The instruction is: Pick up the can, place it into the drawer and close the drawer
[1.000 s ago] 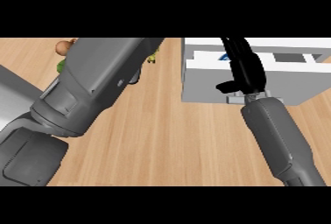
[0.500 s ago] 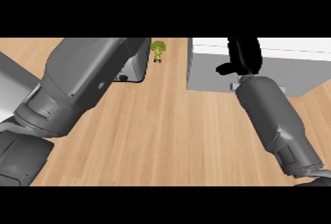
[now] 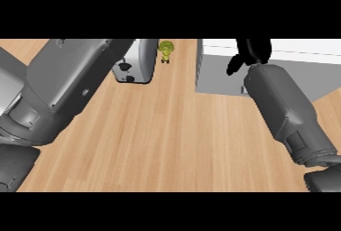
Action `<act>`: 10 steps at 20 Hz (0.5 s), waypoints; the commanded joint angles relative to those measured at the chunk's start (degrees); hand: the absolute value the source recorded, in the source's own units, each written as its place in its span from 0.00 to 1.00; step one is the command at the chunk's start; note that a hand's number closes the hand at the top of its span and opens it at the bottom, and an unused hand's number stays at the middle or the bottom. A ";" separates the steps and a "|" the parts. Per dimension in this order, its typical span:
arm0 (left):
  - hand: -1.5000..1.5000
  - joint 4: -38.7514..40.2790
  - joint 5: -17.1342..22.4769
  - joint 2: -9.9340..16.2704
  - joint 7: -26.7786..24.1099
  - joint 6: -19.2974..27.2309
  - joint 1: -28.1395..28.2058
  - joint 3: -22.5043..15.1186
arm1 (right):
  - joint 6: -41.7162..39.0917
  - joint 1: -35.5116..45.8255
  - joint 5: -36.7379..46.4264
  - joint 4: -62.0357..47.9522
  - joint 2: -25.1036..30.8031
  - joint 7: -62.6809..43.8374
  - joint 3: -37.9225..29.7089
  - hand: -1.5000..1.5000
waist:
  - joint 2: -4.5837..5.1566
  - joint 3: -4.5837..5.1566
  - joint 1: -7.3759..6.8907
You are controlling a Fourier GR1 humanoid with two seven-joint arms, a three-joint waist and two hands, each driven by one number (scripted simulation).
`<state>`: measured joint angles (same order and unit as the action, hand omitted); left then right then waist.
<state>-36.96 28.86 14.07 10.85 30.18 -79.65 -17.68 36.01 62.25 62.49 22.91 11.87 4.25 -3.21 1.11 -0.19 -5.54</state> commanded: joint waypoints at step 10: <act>0.00 -10.92 -0.22 4.84 2.84 -1.82 8.72 -0.89 | 0.46 7.65 -8.43 -1.99 -1.94 7.17 -8.35 0.00 | -0.26 0.11 -2.09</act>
<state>-44.60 28.65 16.85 12.76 29.35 -73.60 -18.28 33.03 66.49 57.69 20.70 12.33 11.17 -8.05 0.49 0.00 -5.39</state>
